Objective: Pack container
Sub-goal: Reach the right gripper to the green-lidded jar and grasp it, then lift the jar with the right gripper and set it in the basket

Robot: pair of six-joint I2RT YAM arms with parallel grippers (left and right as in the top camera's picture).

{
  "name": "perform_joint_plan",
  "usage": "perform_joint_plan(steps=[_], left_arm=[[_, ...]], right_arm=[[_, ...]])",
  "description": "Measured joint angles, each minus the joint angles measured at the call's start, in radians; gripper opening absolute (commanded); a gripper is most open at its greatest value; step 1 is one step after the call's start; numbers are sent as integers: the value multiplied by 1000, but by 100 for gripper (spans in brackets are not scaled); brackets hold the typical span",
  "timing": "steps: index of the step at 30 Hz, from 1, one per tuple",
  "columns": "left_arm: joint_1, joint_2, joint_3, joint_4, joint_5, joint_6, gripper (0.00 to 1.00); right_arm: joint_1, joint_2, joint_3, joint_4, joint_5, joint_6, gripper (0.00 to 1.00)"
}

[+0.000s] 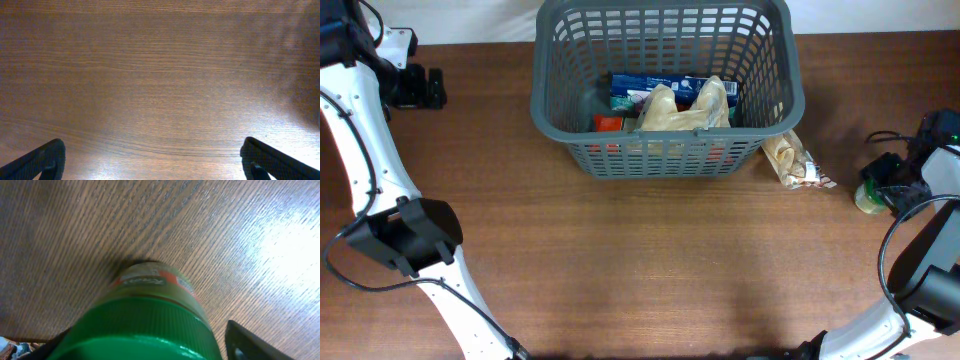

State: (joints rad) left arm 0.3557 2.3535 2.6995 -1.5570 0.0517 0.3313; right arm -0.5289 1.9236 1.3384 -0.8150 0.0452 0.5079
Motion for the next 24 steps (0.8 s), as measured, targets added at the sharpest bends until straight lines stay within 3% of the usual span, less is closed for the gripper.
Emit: perform_joint_plan(steps=[8, 12, 16, 17, 18, 19, 22, 24], left_arm=[[0, 0, 0, 0, 0, 0, 99], [0, 0, 0, 0, 0, 0, 99], [0, 0, 0, 0, 0, 0, 99], [0, 0, 0, 0, 0, 0, 99], [0, 0, 0, 0, 0, 0, 99], [0, 0, 0, 0, 0, 0, 99], [0, 0, 0, 0, 0, 0, 99], [0, 0, 0, 0, 0, 0, 99]], right_arm=[[0, 0, 0, -2, 3, 5, 66], [0, 0, 0, -6, 11, 0, 53], [0, 0, 0, -12, 18, 4, 52], [0, 0, 0, -18, 19, 4, 43], [0, 0, 0, -30, 19, 4, 23], [0, 0, 4, -59, 18, 5, 16], [0, 3, 28, -138, 14, 3, 4], [0, 8, 96, -216, 14, 3, 4]])
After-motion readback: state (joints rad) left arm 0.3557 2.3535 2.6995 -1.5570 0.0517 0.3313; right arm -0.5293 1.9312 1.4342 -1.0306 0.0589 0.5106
